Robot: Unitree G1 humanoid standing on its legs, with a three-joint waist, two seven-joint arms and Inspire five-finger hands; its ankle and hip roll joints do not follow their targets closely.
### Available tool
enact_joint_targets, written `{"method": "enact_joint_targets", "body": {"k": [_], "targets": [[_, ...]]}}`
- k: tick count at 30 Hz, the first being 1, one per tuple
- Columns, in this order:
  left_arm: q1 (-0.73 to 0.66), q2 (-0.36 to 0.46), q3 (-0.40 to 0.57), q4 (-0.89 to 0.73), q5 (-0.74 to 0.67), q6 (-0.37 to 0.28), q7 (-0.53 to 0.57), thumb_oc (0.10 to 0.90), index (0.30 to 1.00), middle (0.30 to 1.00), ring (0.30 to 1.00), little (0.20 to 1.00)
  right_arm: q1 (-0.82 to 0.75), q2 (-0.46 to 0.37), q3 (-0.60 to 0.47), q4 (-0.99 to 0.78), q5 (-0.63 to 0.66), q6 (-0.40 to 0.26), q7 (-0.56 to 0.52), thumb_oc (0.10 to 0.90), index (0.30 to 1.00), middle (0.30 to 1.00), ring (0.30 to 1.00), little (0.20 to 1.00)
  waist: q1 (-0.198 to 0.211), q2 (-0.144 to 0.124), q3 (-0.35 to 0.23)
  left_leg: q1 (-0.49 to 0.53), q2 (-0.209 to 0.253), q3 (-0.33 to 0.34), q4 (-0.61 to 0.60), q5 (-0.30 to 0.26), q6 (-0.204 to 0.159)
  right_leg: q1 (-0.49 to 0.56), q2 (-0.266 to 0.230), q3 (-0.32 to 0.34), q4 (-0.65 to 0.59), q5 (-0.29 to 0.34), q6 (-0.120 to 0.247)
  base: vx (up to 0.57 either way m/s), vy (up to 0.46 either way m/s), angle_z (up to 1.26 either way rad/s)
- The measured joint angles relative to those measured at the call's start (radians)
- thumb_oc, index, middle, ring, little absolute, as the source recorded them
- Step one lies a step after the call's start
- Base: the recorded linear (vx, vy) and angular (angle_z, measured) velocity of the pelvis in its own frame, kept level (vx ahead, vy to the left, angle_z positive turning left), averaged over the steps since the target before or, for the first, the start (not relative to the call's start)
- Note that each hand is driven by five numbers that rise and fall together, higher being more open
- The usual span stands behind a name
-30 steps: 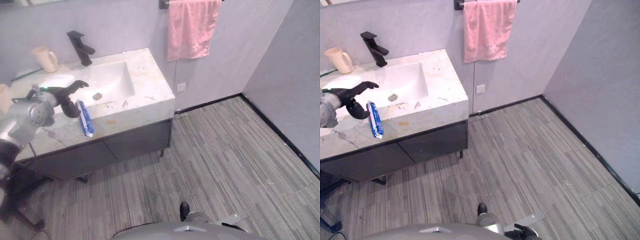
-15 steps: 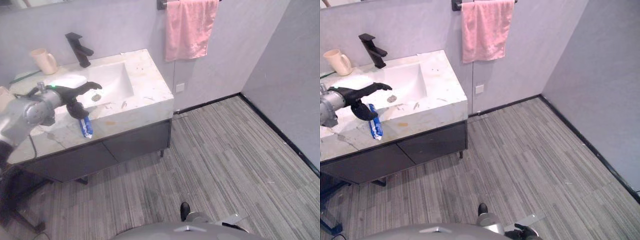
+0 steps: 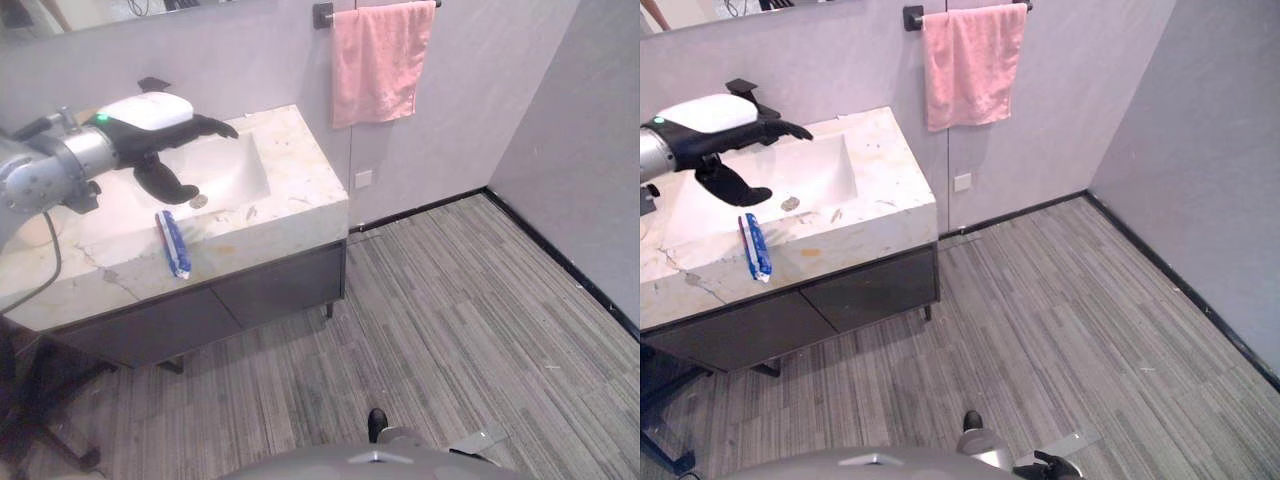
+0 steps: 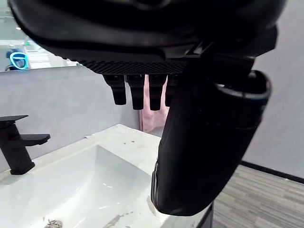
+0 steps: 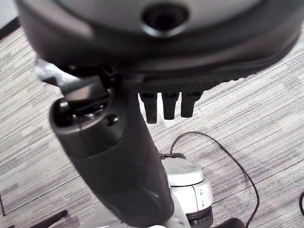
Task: Organize the bathroom.
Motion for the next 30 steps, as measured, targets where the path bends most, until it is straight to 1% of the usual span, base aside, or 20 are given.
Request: {"method": "enact_joint_targets", "body": {"k": [3, 6, 9, 14, 18, 21, 22, 23, 26, 28, 30], "targets": [[0.0, 0.006, 0.0, -0.017, 0.001, -0.014, -0.036, 0.8, 0.9, 0.9, 0.9, 0.9, 0.001, 0.0, 0.0, 0.0, 0.0, 0.0, 0.0, 0.8, 0.9, 0.9, 0.9, 0.9, 0.006, 0.0, 0.0, 0.0, 0.0, 0.001, 0.0, 0.0, 0.0, 0.0, 0.0, 0.0, 0.0, 0.0, 0.0, 0.0, 0.014, 0.0], [0.001, 0.007, 0.0, -0.028, 0.0, -0.006, -0.05, 0.8, 0.9, 0.9, 0.9, 0.9, 0.002, -0.002, -0.001, 0.002, 0.0, 0.001, 0.0, 0.8, 0.9, 0.9, 0.9, 0.9, 0.022, 0.001, 0.0, 0.0, -0.001, 0.001, 0.0, 0.0, 0.0, 0.0, 0.0, 0.0, 0.0, 0.0, 0.0, 0.01, 0.054, 0.0], [0.009, 0.008, 0.003, -0.015, 0.0, -0.003, -0.05, 0.8, 0.9, 0.9, 0.9, 0.9, 0.002, -0.002, -0.001, 0.009, 0.0, 0.001, 0.0, 0.8, 0.9, 0.9, 0.9, 0.9, 0.028, 0.001, 0.0, 0.0, -0.001, 0.0, 0.0, 0.0, 0.0, 0.0, -0.001, 0.0, 0.0, 0.0, 0.0, 0.0, 0.025, 0.0], [0.138, 0.008, 0.109, 0.031, 0.0, 0.024, -0.05, 0.8, 0.9, 0.9, 0.9, 0.9, 0.001, -0.002, -0.004, 0.01, 0.0, 0.002, 0.001, 0.8, 0.9, 0.9, 0.9, 0.9, 0.027, 0.003, -0.001, 0.0, 0.0, 0.001, 0.0, 0.0, 0.0, 0.0, 0.0, -0.001, 0.0, 0.0, 0.0, 0.0, 0.007, 0.0], [0.165, 0.008, 0.116, 0.083, -0.001, 0.04, -0.114, 0.8, 0.9, 0.9, 0.9, 0.9, 0.001, -0.002, -0.004, 0.01, 0.0, 0.002, 0.001, 0.8, 0.9, 0.9, 0.9, 0.9, 0.028, 0.003, -0.001, 0.0, 0.0, 0.001, 0.0, 0.0, 0.0, 0.0, -0.001, -0.001, 0.0, 0.0, 0.0, 0.0, 0.0, 0.0], [0.174, 0.008, 0.11, 0.071, -0.027, 0.079, -0.179, 0.8, 0.9, 0.9, 0.9, 0.9, 0.002, -0.003, -0.004, 0.01, 0.0, 0.003, 0.001, 0.8, 0.9, 0.9, 0.9, 0.9, 0.038, 0.002, -0.001, -0.001, -0.001, -0.002, 0.0, 0.0, 0.0, 0.0, -0.002, -0.004, 0.0, 0.0, 0.001, 0.0, -0.004, 0.01], [0.175, 0.008, 0.11, 0.039, -0.028, 0.105, -0.177, 0.8, 0.9, 0.9, 0.9, 0.9, 0.003, -0.003, -0.005, 0.011, 0.0, 0.003, 0.0, 0.8, 0.9, 0.9, 0.9, 0.9, 0.042, 0.002, -0.001, -0.002, -0.001, -0.003, 0.0, 0.0, 0.0, 0.0, -0.002, -0.005, 0.0, 0.0, 0.001, 0.0, -0.016, 0.04], [0.175, 0.008, 0.11, 0.02, -0.031, 0.116, -0.172, 0.8, 0.9, 0.9, 0.9, 0.9, 0.003, -0.003, -0.009, 0.014, 0.0, 0.003, 0.001, 0.8, 0.9, 0.9, 0.9, 0.9, 0.045, 0.002, -0.001, -0.002, -0.001, -0.004, 0.0, 0.0, 0.0, 0.0, -0.002, -0.006, 0.0, 0.0, 0.001, 0.0, -0.014, 0.03], [0.186, 0.007, 0.117, -0.062, -0.047, 0.187, -0.114, 0.8, 0.9, 0.9, 0.9, 0.9, 0.001, -0.002, -0.019, 0.016, 0.0, 0.004, 0.001, 0.8, 0.9, 0.9, 0.9, 0.9, 0.05, 0.002, -0.001, -0.003, -0.001, -0.008, 0.0, 0.0, 0.0, 0.002, -0.003, -0.013, 0.0, 0.001, 0.001, -0.01, -0.015, 0.02], [0.235, 0.004, 0.174, -0.08, -0.047, 0.217, -0.086, 0.8, 0.9, 0.9, 0.9, 0.9, -0.001, -0.001, -0.021, 0.015, 0.001, 0.004, 0.001, 0.8, 0.9, 0.9, 0.9, 0.9, 0.044, 0.003, -0.001, -0.003, 0.0, -0.008, 0.0, 0.0, 0.0, 0.002, -0.003, -0.013, 0.0, 0.001, 0.001, -0.02, -0.017, 0.0], [0.264, 0.003, 0.207, -0.08, -0.068, 0.244, -0.08, 0.8, 0.9, 0.9, 0.9, 0.9, -0.001, -0.001, -0.021, 0.015, 0.003, 0.004, 0.001, 0.8, 0.9, 0.9, 0.9, 0.9, 0.046, 0.003, 0.0, -0.003, 0.002, -0.008, 0.0, 0.0, 0.0, 0.002, -0.001, -0.013, 0.0, 0.0, 0.001, -0.02, -0.019, -0.01]]}}
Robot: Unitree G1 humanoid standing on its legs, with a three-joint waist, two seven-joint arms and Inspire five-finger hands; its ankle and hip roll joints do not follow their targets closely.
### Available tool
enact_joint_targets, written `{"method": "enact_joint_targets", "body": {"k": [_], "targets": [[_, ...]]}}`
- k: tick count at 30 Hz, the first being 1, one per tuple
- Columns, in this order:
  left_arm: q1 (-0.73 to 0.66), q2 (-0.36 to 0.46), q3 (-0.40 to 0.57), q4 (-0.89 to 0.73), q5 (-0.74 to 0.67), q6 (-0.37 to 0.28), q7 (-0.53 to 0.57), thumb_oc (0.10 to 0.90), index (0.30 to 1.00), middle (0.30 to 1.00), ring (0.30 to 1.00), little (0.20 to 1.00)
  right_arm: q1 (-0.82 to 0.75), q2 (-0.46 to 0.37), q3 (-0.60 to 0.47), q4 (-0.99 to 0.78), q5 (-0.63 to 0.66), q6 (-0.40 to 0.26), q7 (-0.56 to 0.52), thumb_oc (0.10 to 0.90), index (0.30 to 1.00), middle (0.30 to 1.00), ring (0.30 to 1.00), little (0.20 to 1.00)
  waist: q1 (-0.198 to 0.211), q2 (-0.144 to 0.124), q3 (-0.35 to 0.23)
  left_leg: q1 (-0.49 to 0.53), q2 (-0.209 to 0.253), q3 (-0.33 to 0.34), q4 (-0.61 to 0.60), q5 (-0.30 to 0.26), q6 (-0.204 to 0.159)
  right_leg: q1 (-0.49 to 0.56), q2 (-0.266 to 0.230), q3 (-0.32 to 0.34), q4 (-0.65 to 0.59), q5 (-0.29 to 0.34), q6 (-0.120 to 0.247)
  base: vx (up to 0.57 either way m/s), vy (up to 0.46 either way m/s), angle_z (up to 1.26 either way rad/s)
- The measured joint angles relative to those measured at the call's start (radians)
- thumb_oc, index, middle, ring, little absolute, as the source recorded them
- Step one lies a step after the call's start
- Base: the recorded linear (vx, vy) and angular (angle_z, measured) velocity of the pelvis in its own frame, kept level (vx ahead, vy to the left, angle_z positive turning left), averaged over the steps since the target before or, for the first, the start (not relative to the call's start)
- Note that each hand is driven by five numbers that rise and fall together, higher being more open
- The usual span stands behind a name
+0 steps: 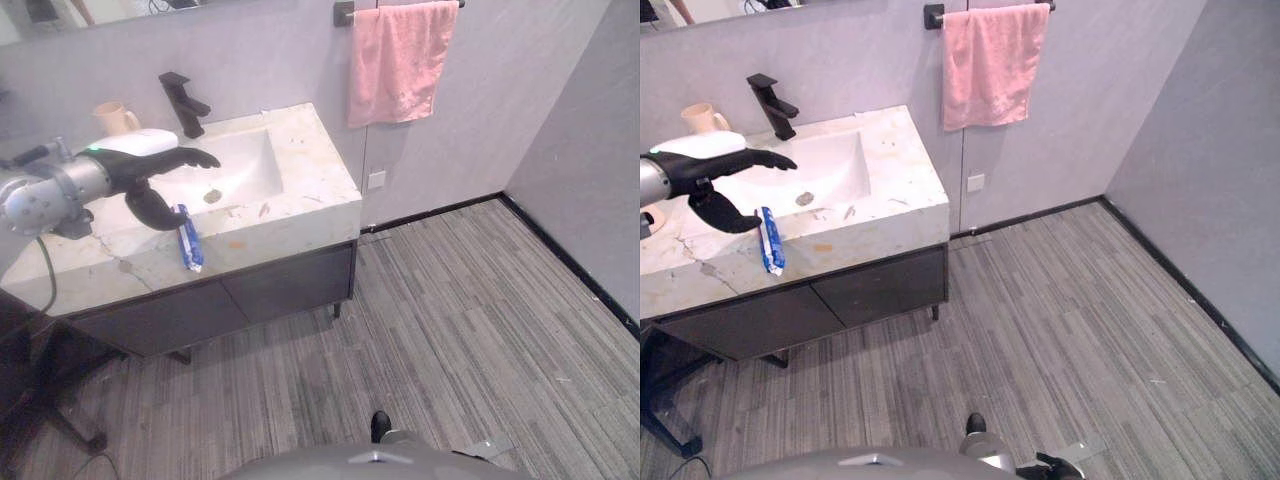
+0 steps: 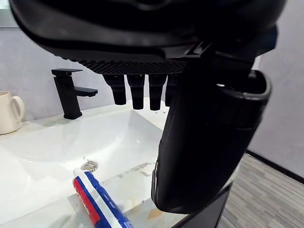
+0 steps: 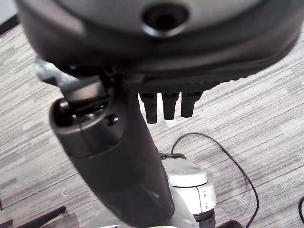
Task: Organize the bathroom.
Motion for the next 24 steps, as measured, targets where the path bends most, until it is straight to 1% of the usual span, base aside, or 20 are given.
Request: {"method": "enact_joint_targets", "body": {"k": [1, 2, 3, 5, 7, 8, 9, 10, 11, 12, 13, 15, 16, 17, 18, 20, 24], "targets": [[0.013, -0.001, 0.016, -0.012, -0.002, 0.019, 0.001, 0.8, 0.9, 0.9, 0.9, 0.9, 0.0, 0.0, 0.0, 0.0, 0.003, 0.0, 0.0, 0.8, 0.9, 0.9, 0.9, 0.9, 0.002, 0.0, 0.0, 0.0, 0.0, -0.001, 0.0, 0.0, 0.0, 0.0, 0.0, 0.0, 0.0, -0.001, 0.0, -0.02, -0.033, 0.02], [0.045, -0.001, 0.049, -0.029, -0.005, 0.061, 0.007, 0.8, 0.9, 0.9, 0.9, 0.9, 0.0, 0.0, 0.0, 0.0, 0.006, 0.0, 0.0, 0.8, 0.9, 0.9, 0.9, 0.9, 0.006, 0.0, 0.0, -0.001, 0.001, -0.002, 0.0, 0.0, 0.0, 0.0, 0.001, 0.0, 0.0, -0.001, 0.0, -0.02, -0.038, 0.03], [0.054, -0.001, 0.058, -0.033, -0.005, 0.076, 0.008, 0.8, 0.9, 0.9, 0.9, 0.9, 0.001, 0.0, 0.0, 0.0, 0.007, 0.0, 0.0, 0.8, 0.9, 0.9, 0.9, 0.9, 0.007, 0.0, 0.0, -0.001, 0.001, -0.003, 0.0, 0.0, 0.0, 0.0, 0.0, 0.0, 0.0, -0.001, 0.0, -0.03, -0.046, 0.04], [0.092, -0.006, 0.096, -0.058, -0.006, 0.131, 0.015, 0.8, 0.9, 0.9, 0.9, 0.9, 0.001, 0.0, 0.0, 0.001, 0.017, 0.0, -0.001, 0.8, 0.9, 0.9, 0.9, 0.9, 0.015, -0.001, 0.001, -0.002, 0.0, -0.007, 0.0, 0.0, 0.0, 0.001, 0.0, -0.002, 0.0, -0.001, 0.0, -0.03, -0.033, 0.04], [0.123, -0.01, 0.12, -0.087, -0.054, 0.196, 0.018, 0.8, 0.9, 0.9, 0.9, 0.9, 0.002, 0.001, 0.0, 0.001, 0.025, 0.0, -0.002, 0.8, 0.9, 0.9, 0.9, 0.9, 0.031, -0.002, 0.002, -0.003, 0.0, -0.009, 0.0, 0.0, 0.0, 0.001, 0.0, -0.003, 0.0, -0.001, 0.0, -0.04, -0.021, 0.03], [0.153, -0.017, 0.153, -0.109, -0.078, 0.23, 0.018, 0.8, 0.9, 0.9, 0.9, 0.9, 0.002, 0.002, 0.0, 0.001, 0.041, 0.0, -0.003, 0.8, 0.9, 0.9, 0.9, 0.9, 0.034, -0.004, 0.003, -0.004, 0.0, -0.011, 0.0, 0.0, 0.0, 0.001, -0.001, -0.005, 0.0, -0.001, 0.0, -0.04, -0.018, 0.05], [0.161, -0.019, 0.162, -0.123, -0.096, 0.252, 0.018, 0.8, 0.9, 0.9, 0.9, 0.9, 0.002, 0.003, 0.0, 0.001, 0.041, 0.0, -0.004, 0.8, 0.9, 0.9, 0.9, 0.9, 0.035, -0.006, 0.004, -0.005, 0.0, -0.013, 0.0, 0.0, 0.001, 0.001, -0.001, -0.007, 0.0, -0.001, 0.0, -0.07, -0.034, 0.07], [0.187, -0.022, 0.193, -0.141, -0.127, 0.276, 0.018, 0.8, 0.9, 0.9, 0.9, 0.9, -0.002, 0.003, 0.0, 0.0, 0.042, 0.0, -0.005, 0.8, 0.9, 0.9, 0.9, 0.9, 0.043, -0.009, 0.007, -0.007, 0.0, -0.016, 0.0, 0.001, 0.001, 0.001, -0.001, -0.009, 0.0, -0.001, 0.0, -0.07, -0.033, 0.06], [0.237, -0.051, 0.264, -0.179, -0.162, 0.319, 0.024, 0.8, 0.9, 0.9, 0.9, 0.9, -0.003, 0.004, 0.0, -0.002, 0.045, -0.001, -0.007, 0.8, 0.9, 0.9, 0.9, 0.9, 0.048, -0.01, 0.009, -0.008, 0.0, -0.019, 0.0, 0.001, 0.001, 0.001, -0.001, -0.01, 0.0, -0.001, 0.0, -0.06, -0.024, 0.05], [0.274, -0.073, 0.311, -0.208, -0.188, 0.34, 0.037, 0.8, 0.9, 0.9, 0.9, 0.9, -0.001, 0.005, 0.0, 0.0, 0.045, -0.001, -0.009, 0.8, 0.9, 0.9, 0.9, 0.9, 0.051, -0.01, 0.01, -0.008, -0.001, -0.019, 0.0, 0.001, 0.001, 0.001, -0.002, -0.011, 0.0, -0.001, 0.0, -0.05, -0.012, 0.04], [0.281, -0.083, 0.314, -0.226, -0.232, 0.353, 0.047, 0.8, 0.9, 0.9, 0.9, 0.9, 0.001, 0.006, 0.0, 0.001, 0.045, 0.0, -0.012, 0.8, 0.9, 0.9, 0.9, 0.9, 0.06, -0.013, 0.011, -0.009, 0.0, -0.02, 0.0, 0.001, 0.001, 0.001, -0.002, -0.013, 0.0, -0.002, 0.0, -0.06, -0.014, 0.07], [0.356, -0.118, 0.395, -0.275, -0.283, 0.379, 0.067, 0.8, 0.9, 0.9, 0.9, 0.9, 0.001, 0.008, -0.003, 0.0, 0.045, -0.001, -0.016, 0.8, 0.9, 0.9, 0.9, 0.9, 0.063, -0.013, 0.012, -0.013, -0.001, -0.026, 0.0, 0.002, 0.002, 0.001, -0.003, -0.019, 0.0, -0.003, 0.001, -0.06, -0.014, 0.1], [0.408, -0.155, 0.438, -0.315, -0.332, 0.388, 0.086, 0.8, 0.9, 0.9, 0.9, 0.9, 0.0, 0.008, -0.01, 0.001, 0.046, -0.002, -0.017, 0.8, 0.9, 0.9, 0.9, 0.9, 0.068, -0.012, 0.013, -0.014, -0.001, -0.031, 0.001, 0.003, 0.003, 0.003, -0.004, -0.025, 0.0, -0.004, 0.003, -0.05, -0.015, 0.11], [0.424, -0.169, 0.447, -0.325, -0.353, 0.388, 0.09, 0.8, 0.9, 0.9, 0.9, 0.9, 0.001, 0.009, -0.01, 0.0, 0.046, -0.002, -0.019, 0.8, 0.9, 0.9, 0.9, 0.9, 0.072, -0.012, 0.013, -0.015, -0.001, -0.034, 0.001, 0.003, 0.003, 0.004, -0.004, -0.028, 0.0, -0.005, 0.004, -0.08, -0.023, 0.1], [0.468, -0.207, 0.479, -0.352, -0.38, 0.396, 0.099, 0.8, 0.9, 0.9, 0.9, 0.9, 0.002, 0.009, -0.013, 0.003, 0.046, -0.003, -0.021, 0.8, 0.9, 0.9, 0.9, 0.9, 0.076, -0.011, 0.014, -0.015, -0.002, -0.035, 0.001, 0.003, 0.003, 0.004, -0.005, -0.028, 0.0, -0.006, 0.006, -0.06, -0.019, 0.06], [0.518, -0.263, 0.508, -0.382, -0.408, 0.406, 0.113, 0.8, 0.9, 0.9, 0.9, 0.9, 0.001, 0.009, -0.02, 0.003, 0.047, -0.005, -0.021, 0.8, 0.9, 0.9, 0.9, 0.9, 0.086, -0.009, 0.016, -0.015, -0.002, -0.038, 0.001, 0.003, 0.004, 0.005, -0.002, -0.031, 0.0, -0.007, 0.007, -0.05, -0.022, 0.05], [0.59, -0.354, 0.524, -0.399, -0.474, 0.419, 0.169, 0.8, 0.9, 0.9, 0.9, 0.9, -0.003, 0.009, -0.02, 0.008, 0.076, -0.008, -0.023, 0.8, 0.9, 0.9, 0.9, 0.9, 0.1, -0.007, 0.032, -0.014, -0.001, -0.046, 0.001, 0.005, 0.004, 0.01, -0.002, -0.037, -0.001, -0.009, 0.009, -0.05, -0.023, 0.05]]}}
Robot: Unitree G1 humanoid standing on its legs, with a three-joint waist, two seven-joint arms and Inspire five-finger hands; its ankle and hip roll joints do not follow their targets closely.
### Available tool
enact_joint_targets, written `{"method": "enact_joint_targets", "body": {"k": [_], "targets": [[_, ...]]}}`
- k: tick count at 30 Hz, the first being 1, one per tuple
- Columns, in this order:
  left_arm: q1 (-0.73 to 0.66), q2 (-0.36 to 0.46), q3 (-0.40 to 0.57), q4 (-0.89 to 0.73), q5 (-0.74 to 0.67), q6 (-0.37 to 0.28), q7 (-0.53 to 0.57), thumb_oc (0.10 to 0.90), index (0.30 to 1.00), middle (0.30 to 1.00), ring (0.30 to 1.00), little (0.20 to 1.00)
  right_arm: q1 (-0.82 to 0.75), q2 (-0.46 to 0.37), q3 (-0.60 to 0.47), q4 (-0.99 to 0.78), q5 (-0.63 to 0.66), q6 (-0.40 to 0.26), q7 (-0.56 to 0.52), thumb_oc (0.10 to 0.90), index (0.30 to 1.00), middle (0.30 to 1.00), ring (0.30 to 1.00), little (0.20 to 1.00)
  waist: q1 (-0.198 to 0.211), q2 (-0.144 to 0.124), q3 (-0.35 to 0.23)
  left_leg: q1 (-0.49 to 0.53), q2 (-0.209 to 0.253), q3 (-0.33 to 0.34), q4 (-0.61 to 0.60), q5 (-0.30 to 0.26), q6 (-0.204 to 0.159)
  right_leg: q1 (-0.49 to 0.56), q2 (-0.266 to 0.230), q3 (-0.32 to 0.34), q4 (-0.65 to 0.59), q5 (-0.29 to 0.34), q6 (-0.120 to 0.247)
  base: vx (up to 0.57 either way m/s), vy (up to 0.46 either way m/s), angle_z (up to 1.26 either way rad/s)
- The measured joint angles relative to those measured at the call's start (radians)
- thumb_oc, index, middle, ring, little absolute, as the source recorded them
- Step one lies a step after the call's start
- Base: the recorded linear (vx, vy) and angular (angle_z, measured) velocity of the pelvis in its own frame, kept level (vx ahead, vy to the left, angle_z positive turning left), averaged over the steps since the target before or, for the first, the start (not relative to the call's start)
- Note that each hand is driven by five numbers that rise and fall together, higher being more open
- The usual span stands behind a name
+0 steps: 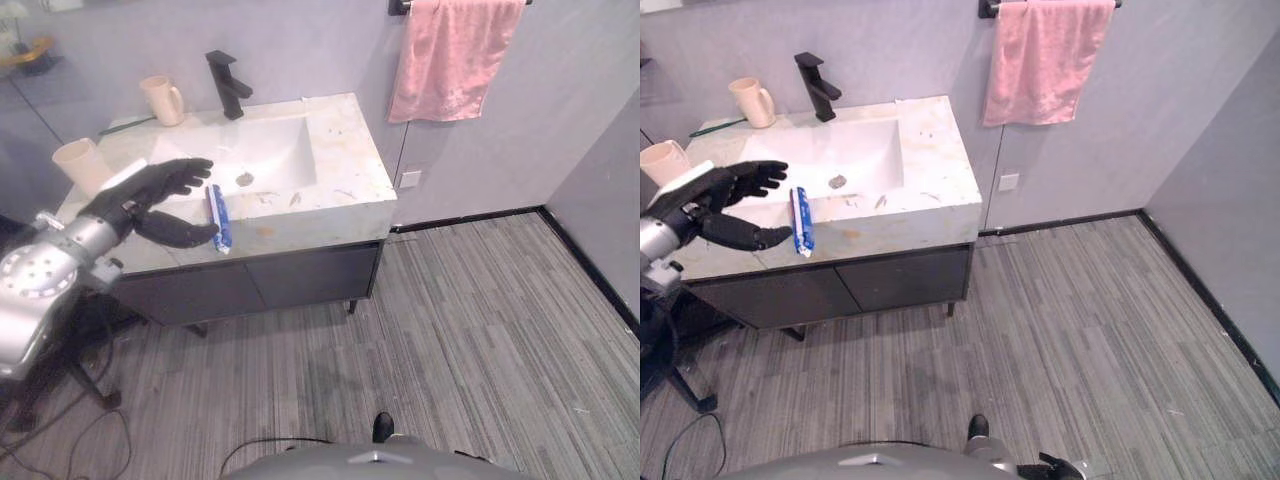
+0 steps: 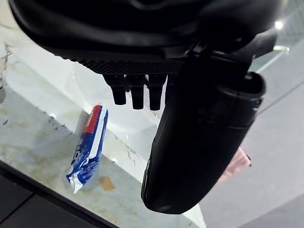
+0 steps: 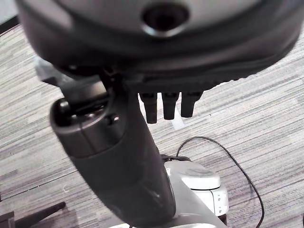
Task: Organize the bathroom.
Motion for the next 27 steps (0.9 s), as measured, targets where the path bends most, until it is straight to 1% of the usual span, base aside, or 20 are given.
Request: {"method": "enact_joint_targets", "body": {"k": [1, 3, 5, 6, 8, 10, 12, 15, 19, 21, 23, 27], "targets": [[0.011, -0.039, 0.01, -0.001, -0.011, 0.002, 0.023, 0.8, 0.9, 0.9, 0.9, 0.9, 0.001, 0.0, -0.002, 0.0, 0.0, 0.0, 0.0, 0.8, 0.9, 0.9, 0.9, 0.9, 0.007, 0.0, 0.007, 0.0, 0.0, -0.001, 0.0, 0.001, 0.0, 0.0, 0.0, -0.001, 0.0, 0.0, 0.0, -0.04, -0.026, 0.01], [0.035, -0.096, 0.018, -0.003, -0.017, 0.003, 0.076, 0.8, 0.9, 0.9, 0.9, 0.9, 0.002, 0.001, -0.002, 0.0, 0.0, -0.001, 0.0, 0.8, 0.9, 0.9, 0.9, 0.9, 0.011, -0.002, 0.01, 0.0, 0.002, -0.002, 0.0, 0.001, -0.001, 0.0, 0.001, -0.002, 0.0, -0.002, 0.0, -0.04, -0.033, 0.01], [0.043, -0.148, 0.017, -0.003, -0.052, 0.003, 0.127, 0.8, 0.9, 0.9, 0.9, 0.9, 0.001, 0.002, -0.002, 0.001, 0.001, -0.002, -0.001, 0.8, 0.9, 0.9, 0.9, 0.9, 0.015, -0.004, 0.012, -0.002, 0.003, -0.004, 0.0, 0.001, -0.001, 0.001, 0.002, -0.004, 0.0, -0.005, 0.002, -0.04, -0.039, 0.04], [0.047, -0.196, 0.019, -0.003, -0.05, -0.008, 0.168, 0.8, 0.9, 0.9, 0.9, 0.9, 0.0, 0.003, -0.003, 0.001, 0.001, -0.003, -0.003, 0.8, 0.9, 0.9, 0.9, 0.9, 0.015, -0.005, 0.013, -0.002, 0.003, -0.007, 0.0, 0.001, -0.001, 0.002, 0.003, -0.005, 0.0, -0.007, 0.003, -0.02, -0.029, 0.05], [0.063, -0.255, 0.02, -0.004, -0.049, -0.026, 0.226, 0.8, 0.9, 0.9, 0.9, 0.9, -0.002, 0.004, -0.003, 0.003, 0.001, -0.004, -0.001, 0.8, 0.9, 0.9, 0.9, 0.9, 0.014, -0.007, 0.014, -0.002, 0.003, -0.008, 0.0, 0.001, -0.001, 0.002, 0.003, -0.006, 0.0, -0.008, 0.003, -0.02, -0.03, 0.02], [0.078, -0.296, 0.017, -0.004, -0.038, -0.039, 0.273, 0.8, 0.9, 0.9, 0.9, 0.9, -0.004, 0.006, -0.002, 0.003, 0.001, -0.006, 0.0, 0.8, 0.9, 0.9, 0.9, 0.9, 0.015, -0.014, 0.019, -0.003, 0.005, -0.009, 0.003, 0.001, -0.002, 0.003, 0.005, -0.007, 0.0, -0.01, 0.004, -0.03, -0.039, 0.02], [0.081, -0.384, 0.011, -0.004, -0.026, -0.087, 0.322, 0.8, 0.9, 0.9, 0.9, 0.9, -0.006, 0.01, -0.001, 0.004, 0.001, -0.006, 0.002, 0.8, 0.9, 0.9, 0.9, 0.9, 0.016, -0.021, 0.025, -0.004, 0.006, -0.014, 0.003, 0.004, -0.002, 0.004, 0.005, -0.013, 0.0, -0.011, 0.002, -0.03, -0.027, 0.07], [0.082, -0.384, -0.009, -0.004, -0.026, -0.088, 0.332, 0.8, 0.9, 0.9, 0.9, 0.9, -0.012, 0.013, 0.001, 0.004, 0.001, -0.008, 0.002, 0.8, 0.9, 0.9, 0.9, 0.9, 0.015, -0.027, 0.028, -0.004, 0.009, -0.02, 0.003, 0.004, -0.003, 0.006, 0.007, -0.018, 0.0, -0.013, 0.001, -0.02, -0.021, 0.06], [0.081, -0.394, -0.076, -0.004, -0.018, -0.09, 0.352, 0.8, 0.9, 0.9, 0.9, 0.9, -0.018, 0.012, 0.001, 0.004, 0.006, -0.008, 0.0, 0.8, 0.9, 0.9, 0.9, 0.9, 0.012, -0.021, 0.033, -0.004, 0.009, -0.021, 0.003, 0.004, -0.003, 0.007, 0.007, -0.019, 0.0, -0.016, 0.004, 0.0, -0.003, 0.01], [0.082, -0.402, -0.085, -0.003, -0.009, -0.09, 0.357, 0.8, 0.9, 0.9, 0.9, 0.9, -0.018, 0.011, 0.001, 0.004, 0.006, -0.01, 0.0, 0.8, 0.9, 0.9, 0.9, 0.9, 0.012, -0.02, 0.035, -0.004, 0.009, -0.021, 0.003, 0.004, -0.003, 0.007, 0.007, -0.019, 0.0, -0.016, 0.004, 0.0, 0.0, 0.0], [0.081, -0.405, -0.116, -0.002, -0.003, -0.09, 0.373, 0.8, 0.9, 0.9, 0.9, 0.9, -0.02, 0.01, 0.0, 0.005, 0.006, -0.017, 0.0, 0.8, 0.9, 0.9, 0.9, 0.9, 0.005, -0.014, 0.039, -0.002, 0.01, -0.018, 0.004, 0.004, -0.003, 0.007, 0.009, -0.016, 0.0, -0.016, 0.004, 0.01, 0.0, -0.02], [0.079, -0.405, -0.138, 0.009, 0.003, -0.09, 0.465, 0.8, 0.9, 0.9, 0.9, 0.9, -0.028, 0.009, 0.001, 0.004, 0.005, -0.017, 0.0, 0.8, 0.9, 0.9, 0.9, 0.9, -0.004, -0.011, 0.04, 0.0, 0.013, -0.008, 0.003, 0.004, -0.004, 0.005, 0.013, -0.007, 0.0, -0.016, 0.004, 0.04, 0.0, -0.07]]}}
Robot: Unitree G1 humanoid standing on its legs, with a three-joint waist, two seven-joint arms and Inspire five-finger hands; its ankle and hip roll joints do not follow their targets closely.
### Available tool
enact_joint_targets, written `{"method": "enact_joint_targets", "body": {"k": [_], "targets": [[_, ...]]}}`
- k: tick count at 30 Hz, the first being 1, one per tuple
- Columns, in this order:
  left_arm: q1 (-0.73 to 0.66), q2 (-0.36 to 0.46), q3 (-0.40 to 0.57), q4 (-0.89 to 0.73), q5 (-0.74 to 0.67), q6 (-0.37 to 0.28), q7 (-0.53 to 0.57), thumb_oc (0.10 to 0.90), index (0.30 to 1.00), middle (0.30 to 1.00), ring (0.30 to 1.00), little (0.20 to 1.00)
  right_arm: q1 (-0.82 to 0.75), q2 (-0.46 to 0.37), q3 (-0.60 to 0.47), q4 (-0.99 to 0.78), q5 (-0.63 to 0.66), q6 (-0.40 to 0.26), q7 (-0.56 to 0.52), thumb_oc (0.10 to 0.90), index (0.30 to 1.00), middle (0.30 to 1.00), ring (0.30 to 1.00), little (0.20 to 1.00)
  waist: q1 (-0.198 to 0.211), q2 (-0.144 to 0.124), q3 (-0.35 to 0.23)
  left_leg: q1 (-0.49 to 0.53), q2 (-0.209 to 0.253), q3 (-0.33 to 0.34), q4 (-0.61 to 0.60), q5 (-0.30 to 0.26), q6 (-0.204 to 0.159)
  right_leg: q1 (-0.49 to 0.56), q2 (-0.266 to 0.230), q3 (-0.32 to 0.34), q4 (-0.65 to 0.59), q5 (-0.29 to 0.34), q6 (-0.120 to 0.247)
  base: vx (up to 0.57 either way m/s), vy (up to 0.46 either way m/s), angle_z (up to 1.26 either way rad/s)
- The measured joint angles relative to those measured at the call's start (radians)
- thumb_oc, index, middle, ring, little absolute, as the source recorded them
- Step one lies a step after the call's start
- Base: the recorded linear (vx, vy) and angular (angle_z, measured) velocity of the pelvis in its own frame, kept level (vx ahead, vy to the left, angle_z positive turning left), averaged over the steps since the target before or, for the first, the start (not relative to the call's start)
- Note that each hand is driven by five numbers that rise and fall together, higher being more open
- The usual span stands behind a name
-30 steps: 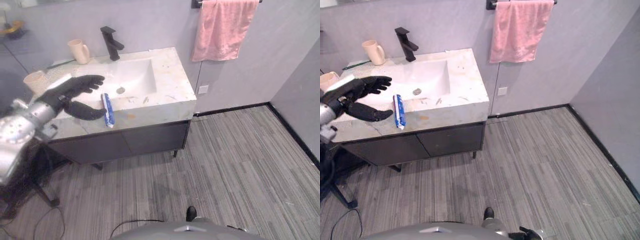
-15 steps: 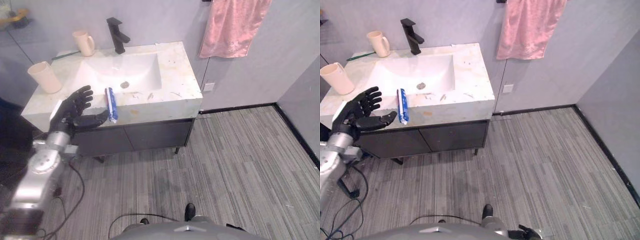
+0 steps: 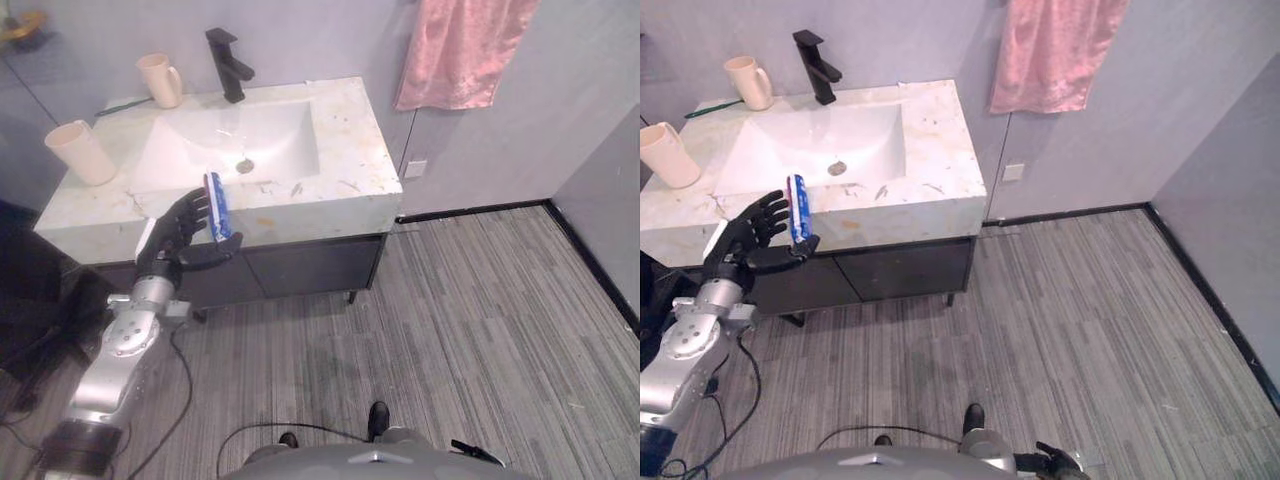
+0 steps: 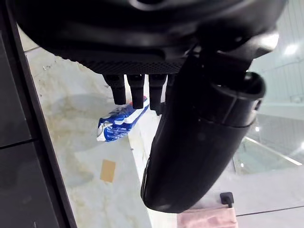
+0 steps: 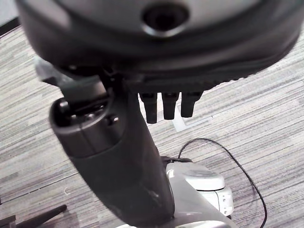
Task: Organize the bathroom.
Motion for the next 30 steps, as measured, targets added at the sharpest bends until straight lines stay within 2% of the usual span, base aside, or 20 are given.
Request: {"method": "enact_joint_targets", "body": {"k": [5, 9, 18, 23, 30], "targets": [[0.0, -0.024, 0.005, 0.001, 0.016, -0.016, 0.159, 0.8, 0.9, 0.9, 0.9, 0.9, -0.006, 0.0, 0.0, 0.0, 0.0, 0.001, 0.0, 0.8, 0.9, 0.9, 0.9, 0.9, -0.007, 0.002, 0.001, 0.004, 0.005, 0.007, 0.0, 0.0, -0.001, -0.001, 0.007, 0.011, 0.0, 0.0, 0.0, 0.02, 0.001, -0.05], [0.0, -0.082, 0.015, 0.003, 0.039, -0.04, 0.21, 0.8, 0.9, 0.9, 0.9, 0.9, -0.006, 0.0, 0.0, 0.001, 0.0, 0.001, 0.0, 0.8, 0.9, 0.9, 0.9, 0.9, -0.003, 0.003, 0.001, 0.004, 0.005, 0.007, 0.0, 0.0, -0.001, 0.0, 0.007, 0.011, 0.0, 0.0, 0.0, 0.0, 0.0, 0.0], [0.001, -0.111, -0.009, 0.032, 0.034, -0.038, 0.171, 0.8, 0.9, 0.9, 0.9, 0.9, -0.008, 0.0, 0.002, 0.0, -0.001, 0.001, -0.004, 0.8, 0.9, 0.9, 0.9, 0.9, 0.003, 0.003, 0.002, 0.004, 0.005, 0.007, 0.0, 0.0, -0.001, 0.0, 0.007, 0.011, 0.0, 0.0, -0.001, 0.0, 0.0, 0.0], [0.0, -0.115, -0.062, 0.039, 0.035, -0.036, 0.174, 0.8, 0.9, 0.9, 0.9, 0.9, -0.009, 0.0, 0.002, 0.0, 0.0, 0.001, -0.005, 0.8, 0.9, 0.9, 0.9, 0.9, -0.004, 0.004, 0.003, 0.005, 0.006, 0.008, 0.0, 0.0, -0.001, -0.001, 0.008, 0.012, 0.0, -0.001, -0.001, 0.01, -0.003, 0.0], [-0.004, -0.115, -0.065, 0.047, 0.044, -0.037, 0.199, 0.8, 0.9, 0.9, 0.9, 0.9, -0.009, 0.0, 0.001, -0.001, -0.001, 0.001, -0.002, 0.8, 0.9, 0.9, 0.9, 0.9, -0.013, 0.004, 0.009, 0.014, 0.006, 0.026, 0.0, -0.003, -0.001, -0.001, 0.011, 0.03, 0.0, -0.001, -0.002, 0.03, -0.004, -0.07]]}}
